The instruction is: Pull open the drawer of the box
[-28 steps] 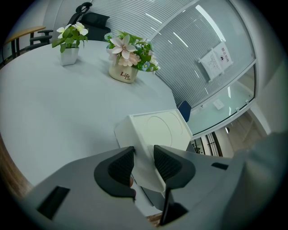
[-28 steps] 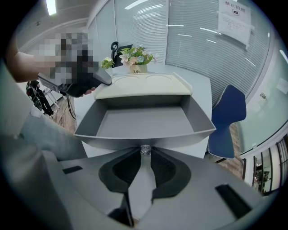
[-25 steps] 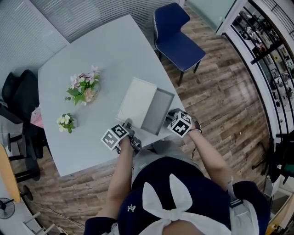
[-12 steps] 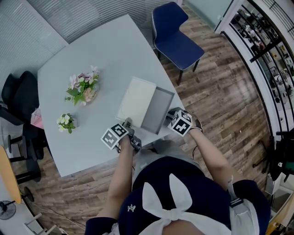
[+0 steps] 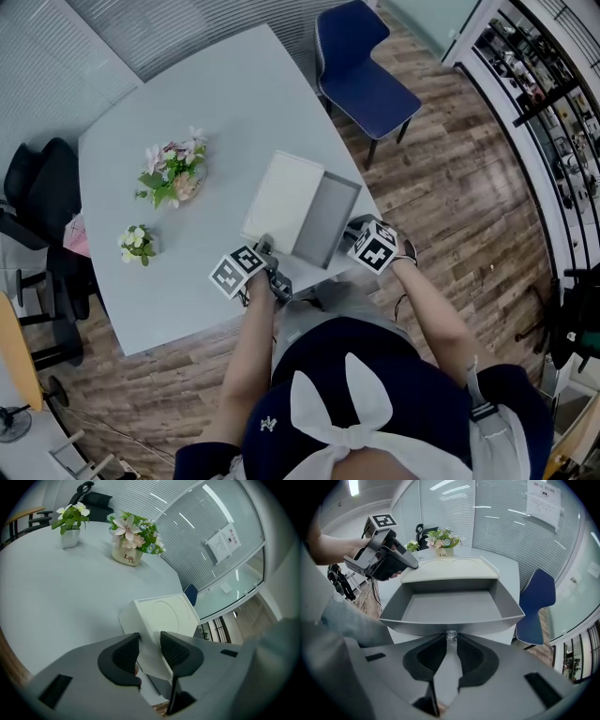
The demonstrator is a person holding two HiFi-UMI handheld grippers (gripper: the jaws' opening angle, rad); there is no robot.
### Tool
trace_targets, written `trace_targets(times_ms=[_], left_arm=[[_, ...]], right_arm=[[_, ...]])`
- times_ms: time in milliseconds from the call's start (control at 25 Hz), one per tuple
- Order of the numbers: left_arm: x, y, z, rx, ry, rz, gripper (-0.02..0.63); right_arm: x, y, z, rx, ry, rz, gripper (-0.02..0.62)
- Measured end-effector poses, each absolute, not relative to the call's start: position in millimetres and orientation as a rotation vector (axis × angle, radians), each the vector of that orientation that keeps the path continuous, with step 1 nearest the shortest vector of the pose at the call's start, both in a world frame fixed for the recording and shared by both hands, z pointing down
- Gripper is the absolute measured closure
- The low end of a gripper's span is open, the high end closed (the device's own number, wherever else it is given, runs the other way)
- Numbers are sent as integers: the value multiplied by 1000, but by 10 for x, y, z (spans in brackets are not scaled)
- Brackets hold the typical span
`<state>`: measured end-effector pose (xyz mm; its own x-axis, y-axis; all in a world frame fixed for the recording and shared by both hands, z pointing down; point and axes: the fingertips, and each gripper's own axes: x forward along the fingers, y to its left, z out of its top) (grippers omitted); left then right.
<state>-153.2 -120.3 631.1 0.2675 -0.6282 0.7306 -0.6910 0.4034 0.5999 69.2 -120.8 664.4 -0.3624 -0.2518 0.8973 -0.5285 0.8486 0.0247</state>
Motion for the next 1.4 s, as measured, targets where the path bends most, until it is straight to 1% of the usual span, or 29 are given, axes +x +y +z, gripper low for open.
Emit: trace_targets(times_ms=[400,1400], left_arm=[[-1534,-1208,6326,1276,-1407,70,453],[-1538,-1212,6327,1265,-1395,91,453]], right_arm=[[865,-1152,6700,560,-1911,295,522],[843,-1191,6836,619,-1893,315,520]])
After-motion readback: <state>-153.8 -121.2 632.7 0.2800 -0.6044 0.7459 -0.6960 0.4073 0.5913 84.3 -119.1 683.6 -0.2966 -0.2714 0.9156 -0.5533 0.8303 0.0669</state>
